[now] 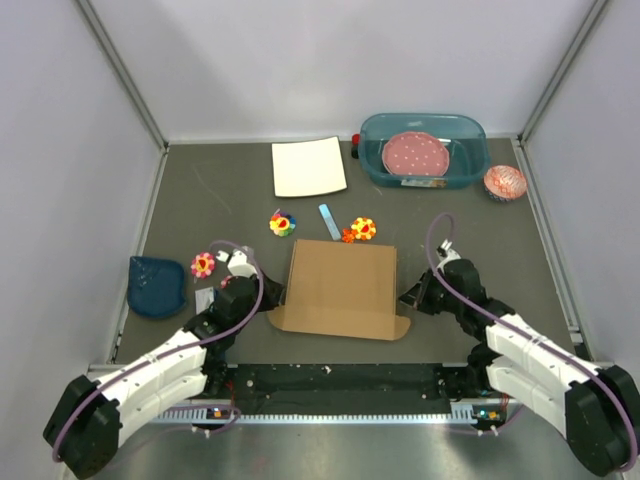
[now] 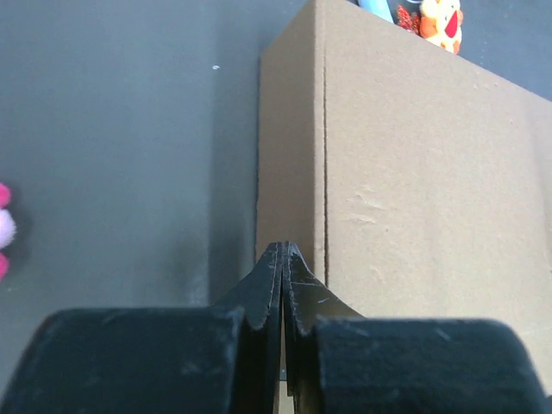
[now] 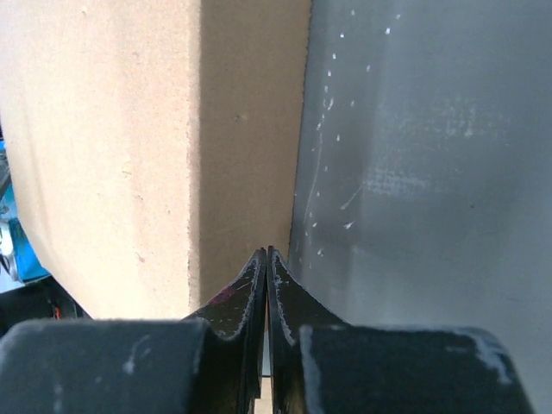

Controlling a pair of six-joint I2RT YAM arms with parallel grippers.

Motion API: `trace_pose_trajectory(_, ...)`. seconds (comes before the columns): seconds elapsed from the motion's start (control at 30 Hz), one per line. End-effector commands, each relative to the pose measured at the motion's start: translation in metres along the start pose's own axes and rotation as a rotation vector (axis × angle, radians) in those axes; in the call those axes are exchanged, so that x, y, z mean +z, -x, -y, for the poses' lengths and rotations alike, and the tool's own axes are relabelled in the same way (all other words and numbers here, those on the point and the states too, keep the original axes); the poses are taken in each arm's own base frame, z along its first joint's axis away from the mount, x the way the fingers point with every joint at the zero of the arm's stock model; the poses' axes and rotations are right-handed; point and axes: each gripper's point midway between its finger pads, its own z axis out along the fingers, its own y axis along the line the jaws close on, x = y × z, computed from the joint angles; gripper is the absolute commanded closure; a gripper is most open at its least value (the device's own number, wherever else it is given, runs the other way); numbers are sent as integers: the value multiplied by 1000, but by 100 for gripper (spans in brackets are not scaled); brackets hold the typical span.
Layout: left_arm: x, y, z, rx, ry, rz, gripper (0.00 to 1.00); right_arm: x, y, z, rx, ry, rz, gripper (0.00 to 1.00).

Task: Fold the paper box

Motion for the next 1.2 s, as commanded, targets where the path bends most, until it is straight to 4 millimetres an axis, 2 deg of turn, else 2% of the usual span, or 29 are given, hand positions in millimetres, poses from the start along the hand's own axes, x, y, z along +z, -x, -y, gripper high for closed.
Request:
trace_pose_trajectory(0.0, 2, 0, 14, -7, -86, 4, 100, 0, 9, -17, -8, 79, 27, 100)
trace_pose_trajectory(0.43, 5, -8, 15, -5, -97, -24, 100, -5, 4, -19, -9, 111, 21, 100)
trace_pose_trajectory(0.63, 1, -11, 34, -7, -200, -54, 100, -7, -2, -29, -11, 165, -13, 100)
trace_pose_trajectory(0.87, -14, -13, 53, 22, -327, -69, 100, -18, 8, -50, -36, 221, -5, 100)
trace_pose_trajectory(1.17, -45, 10, 86, 15, -486, -21, 100, -42, 24, -75, -54, 276, 36, 100)
